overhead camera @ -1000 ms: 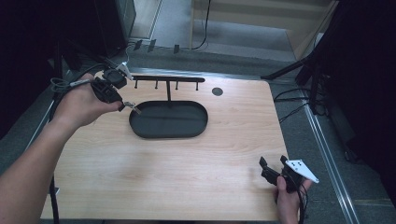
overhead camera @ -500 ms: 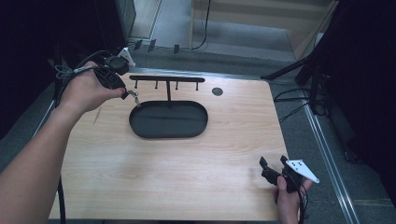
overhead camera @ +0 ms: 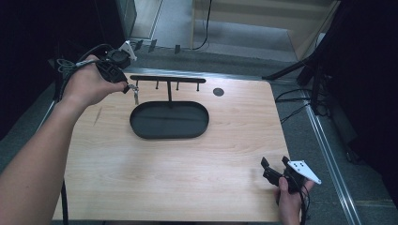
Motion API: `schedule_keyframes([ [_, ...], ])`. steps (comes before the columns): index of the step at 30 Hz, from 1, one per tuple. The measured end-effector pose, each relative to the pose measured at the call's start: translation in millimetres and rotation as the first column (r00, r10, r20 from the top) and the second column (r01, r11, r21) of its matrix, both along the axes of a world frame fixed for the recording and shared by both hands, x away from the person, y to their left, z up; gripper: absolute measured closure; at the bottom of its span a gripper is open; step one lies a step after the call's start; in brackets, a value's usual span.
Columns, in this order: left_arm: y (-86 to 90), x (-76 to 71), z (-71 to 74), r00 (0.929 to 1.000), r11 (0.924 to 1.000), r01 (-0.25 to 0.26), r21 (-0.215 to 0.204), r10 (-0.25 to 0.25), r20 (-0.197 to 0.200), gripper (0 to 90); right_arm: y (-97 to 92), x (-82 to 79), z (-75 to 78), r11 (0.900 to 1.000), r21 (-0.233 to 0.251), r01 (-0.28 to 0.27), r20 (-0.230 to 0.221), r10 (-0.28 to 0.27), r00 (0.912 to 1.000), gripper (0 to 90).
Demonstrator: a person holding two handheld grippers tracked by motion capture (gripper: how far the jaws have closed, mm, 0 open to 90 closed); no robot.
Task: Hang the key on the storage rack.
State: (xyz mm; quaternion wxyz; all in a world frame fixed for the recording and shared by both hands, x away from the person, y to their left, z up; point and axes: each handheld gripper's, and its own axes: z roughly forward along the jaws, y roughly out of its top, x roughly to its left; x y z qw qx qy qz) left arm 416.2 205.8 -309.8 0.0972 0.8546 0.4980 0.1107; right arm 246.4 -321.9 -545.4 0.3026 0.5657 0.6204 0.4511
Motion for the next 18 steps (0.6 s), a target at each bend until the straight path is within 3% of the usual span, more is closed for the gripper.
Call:
schedule_keyframes([
  [13, 3.1, 7.6, -6.5, 0.9993, 0.9994, -0.033, -0.015, 0.033, 0.019, 85.0, -0.3, -0.1, 0.0, 1.0, 0.004, 0.0, 0.0, 0.0, 1.0, 13.1],
  [18, 6.7, 8.1, -8.9, 0.9977, 0.9986, -0.053, 0.002, 0.053, 0.041, 84.9, -0.4, 0.0, 0.0, 1.0, 0.003, -0.002, 0.0, 0.002, 1.0, 13.1],
])
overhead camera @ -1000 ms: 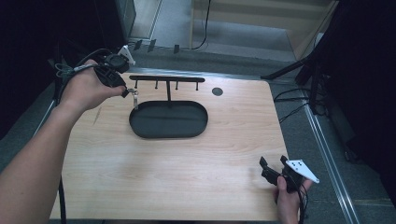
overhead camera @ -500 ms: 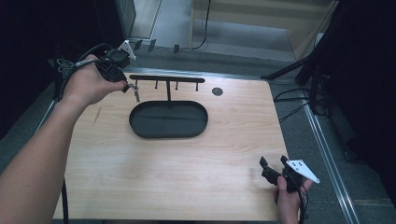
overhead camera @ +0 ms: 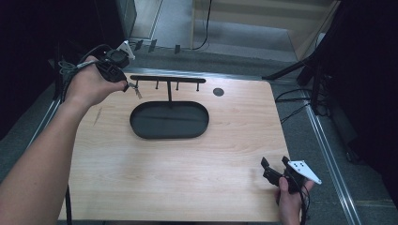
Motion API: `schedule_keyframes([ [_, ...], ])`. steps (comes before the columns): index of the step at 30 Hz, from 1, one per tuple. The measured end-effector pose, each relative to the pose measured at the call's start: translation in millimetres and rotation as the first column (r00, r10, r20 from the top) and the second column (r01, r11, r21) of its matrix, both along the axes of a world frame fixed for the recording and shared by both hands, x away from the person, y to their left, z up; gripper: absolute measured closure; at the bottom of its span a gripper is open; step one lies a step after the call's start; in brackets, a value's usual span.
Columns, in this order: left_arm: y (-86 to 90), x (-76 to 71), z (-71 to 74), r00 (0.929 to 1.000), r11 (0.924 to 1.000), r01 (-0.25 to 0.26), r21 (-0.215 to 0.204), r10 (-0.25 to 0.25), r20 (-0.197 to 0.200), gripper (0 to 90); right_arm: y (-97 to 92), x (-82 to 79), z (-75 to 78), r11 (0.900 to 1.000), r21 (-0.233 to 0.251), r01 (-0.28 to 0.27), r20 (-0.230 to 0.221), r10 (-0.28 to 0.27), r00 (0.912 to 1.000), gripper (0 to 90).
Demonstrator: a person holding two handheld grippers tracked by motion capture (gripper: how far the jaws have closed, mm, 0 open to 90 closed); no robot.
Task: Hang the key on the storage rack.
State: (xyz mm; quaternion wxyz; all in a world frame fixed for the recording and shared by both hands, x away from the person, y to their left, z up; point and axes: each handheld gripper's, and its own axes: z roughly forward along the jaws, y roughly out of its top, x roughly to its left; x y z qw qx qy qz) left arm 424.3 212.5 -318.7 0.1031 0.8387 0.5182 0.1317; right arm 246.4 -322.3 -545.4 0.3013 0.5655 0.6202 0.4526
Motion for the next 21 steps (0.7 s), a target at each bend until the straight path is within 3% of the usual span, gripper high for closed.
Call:
schedule_keyframes([
  [3, 1.1, -0.9, 0.2, 0.9996, 0.9999, -0.009, -0.012, 0.009, 0.028, 80.3, 0.1, 0.1, 0.0, 1.0, 0.0, -0.002, 0.001, 0.002, 1.0, 13.1],
  [5, 0.9, -1.5, 0.6, 0.9993, 0.9999, -0.009, -0.004, 0.009, 0.037, 70.6, 0.1, 0.0, 0.0, 1.0, 0.0, -0.001, 0.0, 0.001, 1.0, 13.1],
  [15, 4.0, -7.4, -0.6, 0.9994, 0.9998, -0.022, 0.002, 0.021, 0.025, 72.2, 0.5, 0.0, 0.0, 1.0, -0.004, -0.003, 0.0, 0.003, 1.0, 13.1],
  [21, 9.4, -12.3, -12.7, 0.9996, 0.9996, -0.027, 0.012, 0.027, -0.001, 71.7, 0.9, -0.1, 0.1, 1.0, -0.005, -0.001, -0.002, 0.001, 1.0, 13.1],
])
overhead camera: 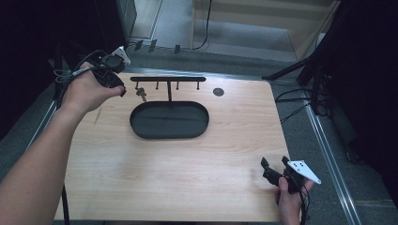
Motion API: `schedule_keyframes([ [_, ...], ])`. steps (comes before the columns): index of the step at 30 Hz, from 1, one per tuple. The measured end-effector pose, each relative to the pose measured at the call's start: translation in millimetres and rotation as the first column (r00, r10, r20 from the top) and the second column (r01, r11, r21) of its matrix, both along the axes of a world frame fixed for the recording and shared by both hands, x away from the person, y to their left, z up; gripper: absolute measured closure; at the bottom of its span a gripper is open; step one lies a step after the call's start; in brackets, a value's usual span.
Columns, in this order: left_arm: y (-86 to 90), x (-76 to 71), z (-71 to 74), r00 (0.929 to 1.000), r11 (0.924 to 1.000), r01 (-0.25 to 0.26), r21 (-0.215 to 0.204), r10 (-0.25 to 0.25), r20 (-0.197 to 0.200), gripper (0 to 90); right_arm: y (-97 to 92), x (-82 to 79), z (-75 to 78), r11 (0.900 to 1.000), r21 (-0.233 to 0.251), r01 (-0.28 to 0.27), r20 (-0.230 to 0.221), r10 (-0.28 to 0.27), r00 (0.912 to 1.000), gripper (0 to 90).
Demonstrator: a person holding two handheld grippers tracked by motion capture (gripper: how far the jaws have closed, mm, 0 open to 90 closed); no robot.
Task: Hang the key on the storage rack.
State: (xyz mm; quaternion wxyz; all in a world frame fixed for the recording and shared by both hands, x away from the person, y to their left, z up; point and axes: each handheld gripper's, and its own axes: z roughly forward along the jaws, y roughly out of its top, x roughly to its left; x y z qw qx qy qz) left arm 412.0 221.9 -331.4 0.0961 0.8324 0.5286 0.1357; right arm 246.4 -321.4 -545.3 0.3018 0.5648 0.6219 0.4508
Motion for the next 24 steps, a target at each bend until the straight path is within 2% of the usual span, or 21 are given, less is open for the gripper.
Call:
schedule_keyframes([
  [13, 18.3, -14.0, -25.9, 0.9986, 0.9996, -0.028, 0.0, 0.028, -0.045, 68.2, 0.3, 0.1, 0.0, 1.0, -0.003, 0.001, -0.003, -0.001, 1.0, 13.1],
  [18, 22.8, -21.3, -34.2, 0.9979, 0.9992, -0.038, 0.016, 0.038, -0.052, 61.5, 0.5, 0.1, -0.1, 1.0, -0.005, 0.0, -0.002, 0.0, 1.0, 13.1],
  [21, 26.5, -28.3, -44.2, 0.9974, 0.9985, -0.051, 0.019, 0.052, -0.051, 51.5, 0.6, 0.2, -0.1, 1.0, -0.009, -0.002, -0.001, 0.002, 1.0, 13.1],
  [24, 29.6, -31.6, -50.3, 0.9962, 0.9978, -0.064, 0.018, 0.065, -0.057, 46.7, 0.7, 0.2, -0.1, 1.0, -0.009, -0.002, -0.001, 0.002, 1.0, 13.1],
])
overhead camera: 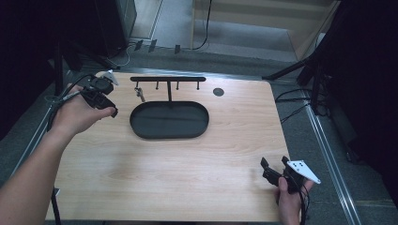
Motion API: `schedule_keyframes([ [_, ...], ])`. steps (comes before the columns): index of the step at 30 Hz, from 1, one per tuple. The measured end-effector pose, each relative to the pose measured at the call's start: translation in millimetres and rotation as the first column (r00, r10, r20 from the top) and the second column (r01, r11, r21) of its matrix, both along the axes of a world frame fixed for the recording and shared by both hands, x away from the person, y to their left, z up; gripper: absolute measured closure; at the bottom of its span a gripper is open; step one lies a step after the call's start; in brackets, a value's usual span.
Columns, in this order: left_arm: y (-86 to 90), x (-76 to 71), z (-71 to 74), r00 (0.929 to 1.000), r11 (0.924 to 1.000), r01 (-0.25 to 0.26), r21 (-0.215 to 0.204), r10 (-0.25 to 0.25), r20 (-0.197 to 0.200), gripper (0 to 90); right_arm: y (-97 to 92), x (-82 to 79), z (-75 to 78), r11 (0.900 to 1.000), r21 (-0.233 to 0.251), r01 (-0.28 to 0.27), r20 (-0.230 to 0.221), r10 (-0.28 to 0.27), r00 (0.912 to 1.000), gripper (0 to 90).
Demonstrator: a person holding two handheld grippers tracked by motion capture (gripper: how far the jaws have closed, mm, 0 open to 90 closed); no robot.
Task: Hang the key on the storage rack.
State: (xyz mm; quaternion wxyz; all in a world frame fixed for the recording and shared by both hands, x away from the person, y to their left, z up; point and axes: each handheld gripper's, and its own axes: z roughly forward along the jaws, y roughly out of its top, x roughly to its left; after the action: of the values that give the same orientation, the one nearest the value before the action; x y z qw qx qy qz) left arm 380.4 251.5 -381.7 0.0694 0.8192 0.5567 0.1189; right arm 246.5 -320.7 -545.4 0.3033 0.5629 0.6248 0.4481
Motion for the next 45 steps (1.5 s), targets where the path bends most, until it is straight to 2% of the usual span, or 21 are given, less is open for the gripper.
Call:
schedule_keyframes([
  [3, 5.1, -7.4, -11.7, 0.9997, 0.9998, -0.02, -0.002, 0.02, -0.017, 42.6, 0.0, 0.1, 0.0, 1.0, -0.001, 0.0, -0.001, 0.0, 1.0, 13.0],
  [12, 7.5, -27.3, -27.2, 0.9987, 0.9987, -0.051, 0.002, 0.051, -0.004, 24.3, 0.5, 0.0, 0.0, 1.0, -0.004, 0.002, -0.001, -0.002, 1.0, 13.1],
  [14, 7.9, -33.1, -32.6, 0.9975, 0.9975, -0.07, 0.008, 0.07, -0.005, 16.3, 0.6, 0.0, 0.0, 1.0, -0.004, 0.003, -0.001, -0.003, 1.0, 13.1],
  [15, 8.9, -35.3, -35.4, 0.9964, 0.9964, -0.084, 0.011, 0.084, -0.01, 8.8, 0.7, 0.0, 0.0, 1.0, -0.005, 0.003, -0.001, -0.003, 1.0, 13.1],
  [16, 9.7, -36.6, -37.6, 0.9951, 0.9952, -0.097, 0.014, 0.097, -0.018, 8.8, 0.7, 0.0, 0.0, 1.0, -0.005, 0.003, -0.001, -0.003, 1.0, 13.1],
  [17, 10.3, -39.2, -42.5, 0.9921, 0.9922, -0.123, 0.022, 0.123, -0.024, 0.0, 0.7, 0.1, 0.0, 1.0, -0.006, 0.003, -0.002, -0.003, 1.0, 13.1],
  [19, 11.4, -44.3, -48.8, 0.99, 0.9896, -0.139, 0.037, 0.14, -0.019, 0.0, 0.6, 0.1, 0.0, 1.0, -0.006, 0.003, -0.002, -0.003, 1.0, 13.1],
  [21, 13.5, -49.4, -54.1, 0.9879, 0.9875, -0.155, 0.03, 0.155, -0.011, 0.0, 0.7, 0.1, 0.0, 1.0, -0.005, 0.003, -0.001, -0.003, 1.0, 13.1],
  [29, 28.8, -74.2, -77.6, 0.9786, 0.9768, -0.203, -0.068, 0.205, 0.02, 0.0, 0.8, 0.0, 0.1, 1.0, -0.006, 0.004, -0.002, -0.004, 1.0, 13.1],
  [34, 35.5, -85.3, -87.6, 0.9728, 0.9697, -0.222, -0.101, 0.228, 0.043, 0.0, 1.0, 0.0, 0.1, 1.0, -0.008, 0.005, -0.002, -0.005, 1.0, 13.1],
  [35, 38.7, -90.8, -92.1, 0.9677, 0.9649, -0.235, -0.117, 0.243, 0.066, 0.0, 1.1, 0.0, 0.1, 1.0, -0.009, 0.005, -0.001, -0.005, 1.0, 13.1],
  [36, 38.7, -90.8, -92.1, 0.9677, 0.9649, -0.235, -0.117, 0.243, 0.066, 0.0, 1.1, 0.0, 0.1, 1.0, -0.009, 0.005, -0.001, -0.005, 1.0, 13.1],
  [37, 41.7, -96.8, -95.4, 0.9607, 0.9593, -0.247, -0.137, 0.261, 0.095, 0.0, 1.1, 0.0, 0.1, 0.9999, -0.008, 0.006, -0.002, -0.006, 1.0, 13.1],
  [38, 41.7, -96.8, -95.4, 0.9607, 0.9593, -0.247, -0.137, 0.261, 0.095, 0.0, 1.1, 0.0, 0.1, 0.9999, -0.008, 0.006, -0.002, -0.006, 1.0, 13.1],
  [39, 44.5, -103.3, -98.7, 0.9521, 0.9537, -0.256, -0.158, 0.277, 0.13, 0.0, 1.2, 0.0, 0.1, 0.9999, -0.01, 0.005, -0.001, -0.005, 1.0, 13.2],
  [40, 44.5, -103.3, -98.7, 0.9521, 0.9537, -0.256, -0.158, 0.277, 0.13, 0.0, 1.2, 0.0, 0.1, 0.9999, -0.01, 0.005, -0.001, -0.005, 1.0, 13.2],
  [41, 47.7, -109.9, -102.3, 0.9422, 0.9464, -0.262, -0.189, 0.293, 0.162, 0.0, 1.4, 0.0, 0.1, 0.9999, -0.011, 0.004, -0.001, -0.004, 1.0, 13.2],
  [42, 47.7, -109.9, -102.3, 0.9422, 0.9464, -0.262, -0.189, 0.293, 0.162, 0.0, 1.4, 0.0, 0.1, 0.9999, -0.011, 0.004, -0.001, -0.004, 1.0, 13.2],
  [43, 50.7, -116.3, -106.5, 0.9312, 0.9399, -0.271, -0.208, 0.311, 0.191, 0.0, 1.4, 0.0, 0.1, 0.9999, -0.012, 0.005, -0.002, -0.005, 1.0, 13.2],
  [44, 50.7, -116.3, -106.5, 0.9312, 0.9399, -0.271, -0.208, 0.311, 0.191, 0.0, 1.4, 0.0, 0.1, 0.9999, -0.012, 0.005, -0.002, -0.005, 1.0, 13.2],
  [45, 54.6, -123.1, -110.8, 0.9187, 0.9313, -0.276, -0.238, 0.328, 0.22, 0.0, 1.4, 0.0, 0.1, 0.9999, -0.011, 0.005, -0.001, -0.005, 1.0, 13.2],
])
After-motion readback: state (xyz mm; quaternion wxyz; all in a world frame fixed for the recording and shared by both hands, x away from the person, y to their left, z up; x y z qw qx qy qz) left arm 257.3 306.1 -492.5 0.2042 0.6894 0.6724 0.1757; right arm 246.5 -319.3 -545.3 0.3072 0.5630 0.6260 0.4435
